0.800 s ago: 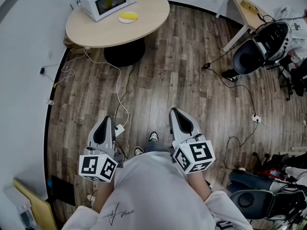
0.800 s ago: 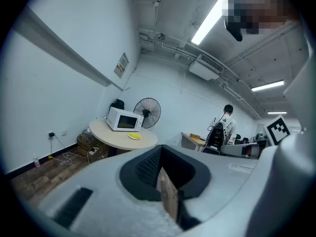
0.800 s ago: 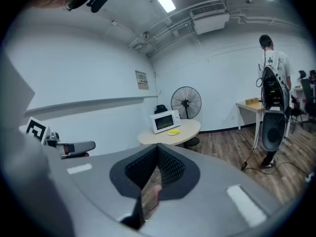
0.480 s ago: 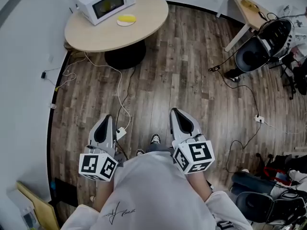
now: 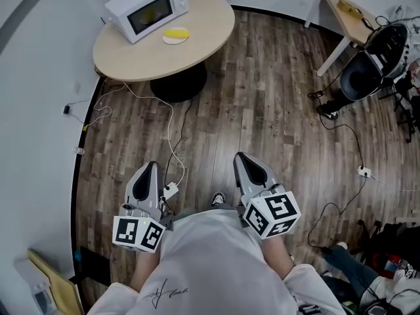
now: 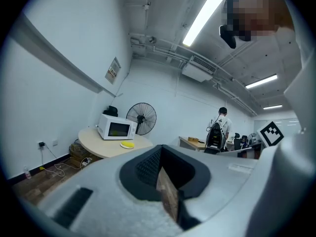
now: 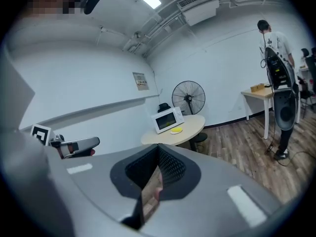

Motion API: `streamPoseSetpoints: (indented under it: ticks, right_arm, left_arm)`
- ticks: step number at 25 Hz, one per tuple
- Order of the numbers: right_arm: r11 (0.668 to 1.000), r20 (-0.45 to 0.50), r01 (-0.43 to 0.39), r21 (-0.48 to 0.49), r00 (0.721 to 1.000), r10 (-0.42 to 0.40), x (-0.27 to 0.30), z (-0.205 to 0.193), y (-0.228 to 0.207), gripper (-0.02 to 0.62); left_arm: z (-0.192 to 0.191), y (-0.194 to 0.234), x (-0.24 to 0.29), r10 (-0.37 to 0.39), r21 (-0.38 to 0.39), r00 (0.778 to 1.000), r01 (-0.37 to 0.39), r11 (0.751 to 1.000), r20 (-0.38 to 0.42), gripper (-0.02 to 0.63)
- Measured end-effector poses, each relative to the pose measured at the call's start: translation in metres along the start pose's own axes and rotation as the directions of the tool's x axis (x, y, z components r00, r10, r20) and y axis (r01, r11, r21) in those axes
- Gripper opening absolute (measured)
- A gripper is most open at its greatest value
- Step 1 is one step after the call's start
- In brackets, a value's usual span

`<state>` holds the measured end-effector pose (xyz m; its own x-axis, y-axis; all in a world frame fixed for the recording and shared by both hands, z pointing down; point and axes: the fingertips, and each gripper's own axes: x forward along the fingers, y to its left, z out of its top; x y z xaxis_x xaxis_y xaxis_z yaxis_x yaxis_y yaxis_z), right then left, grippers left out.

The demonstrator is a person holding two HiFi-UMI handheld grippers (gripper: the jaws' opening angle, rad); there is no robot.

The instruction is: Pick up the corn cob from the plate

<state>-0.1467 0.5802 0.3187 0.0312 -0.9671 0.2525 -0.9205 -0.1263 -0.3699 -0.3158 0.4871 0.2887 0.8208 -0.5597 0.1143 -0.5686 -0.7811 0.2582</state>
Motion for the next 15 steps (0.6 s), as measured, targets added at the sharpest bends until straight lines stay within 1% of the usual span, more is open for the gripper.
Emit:
streamPoseSetpoints:
  ticks: [2, 5, 10, 15]
  right_arm:
    - [1.000, -0.006, -0.020, 0.005, 1.000, 0.020, 0.004, 0.002, -0.007, 0.002]
    - [1.000, -0.014, -0.028, 0.009, 1.000, 0.028, 0.011, 0.005, -0.015, 0.009]
    - [0.999, -0.028, -0.032, -0.010, 0.999, 0.031, 0.022, 0.010, -0.022, 0.011]
    - [0.999, -0.055, -0.037, -0.008, 0.998, 0.036, 0.040, 0.010, -0.032, 0.011]
  left_arm:
    - [-0.001, 0.000, 0.005, 0.019, 0.001, 1.000, -0.019, 1.000, 0.008, -0.005]
    - [-0.006, 0.001, 0.015, 0.037, -0.001, 0.999, -0.037, 0.999, -0.005, -0.006]
    - [-0.007, -0.002, 0.033, 0.038, 0.013, 0.999, -0.038, 0.999, -0.032, -0.006]
    - [-0.009, 0.003, 0.054, 0.040, 0.007, 0.998, -0.040, 0.999, -0.047, -0.006]
